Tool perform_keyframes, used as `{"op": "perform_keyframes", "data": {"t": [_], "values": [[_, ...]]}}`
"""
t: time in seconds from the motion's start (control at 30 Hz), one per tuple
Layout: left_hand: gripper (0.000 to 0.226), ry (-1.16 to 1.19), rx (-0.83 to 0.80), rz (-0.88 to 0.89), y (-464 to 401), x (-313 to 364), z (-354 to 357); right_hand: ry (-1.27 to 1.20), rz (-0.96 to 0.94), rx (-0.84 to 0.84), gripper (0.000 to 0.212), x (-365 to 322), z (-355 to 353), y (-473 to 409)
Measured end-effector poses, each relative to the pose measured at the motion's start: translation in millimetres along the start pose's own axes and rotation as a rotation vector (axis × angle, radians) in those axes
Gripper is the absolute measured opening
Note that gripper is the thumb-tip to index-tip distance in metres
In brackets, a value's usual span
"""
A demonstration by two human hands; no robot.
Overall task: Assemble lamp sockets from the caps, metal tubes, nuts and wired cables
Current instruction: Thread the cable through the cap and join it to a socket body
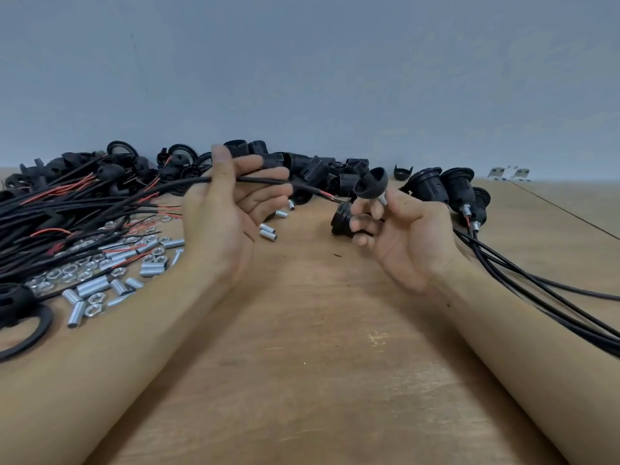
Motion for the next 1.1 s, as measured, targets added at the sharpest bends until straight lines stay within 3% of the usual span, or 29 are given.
{"op": "perform_keyframes", "data": {"t": [0.13, 0.4, 0.7, 0.83, 0.93, 1.03, 1.1], "values": [[0.044, 0.136, -0.028, -0.077, 2, 6, 1, 0.089, 0.043, -0.146, 0.035, 9, 10, 1], [0.050, -0.025, -0.218, 0.051, 16, 9, 19, 0.101, 0.044, -0.277, 0.019, 12, 17, 4], [0.046, -0.193, -0.327, 0.198, 19, 10, 24, 0.098, 0.061, -0.211, 0.020, 13, 12, 1], [0.038, -0.347, -0.258, 0.241, 15, 7, 17, 0.320, -0.091, -0.076, 0.012, 8, 3, -2], [0.044, -0.522, -0.205, 0.270, 14, 2, 13, 0.431, -0.202, -0.023, 0.020, 4, 4, -1], [0.048, -0.593, -0.191, 0.182, 13, -5, 11, 0.463, -0.196, -0.011, 0.023, 4, 4, 0], [0.050, -0.399, -0.187, -0.034, 12, -17, 9, 0.419, -0.161, 0.005, 0.024, 5, 3, -1]]}}
Point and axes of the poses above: each hand's wrist, its own y-axis away from the middle knuckle, its own z-axis out of the palm, x = y × z, the point moved 7 cm from there along -y, towards the middle knuckle, and after that the axes turned 5 degrees about x, right-handed, at the moved point
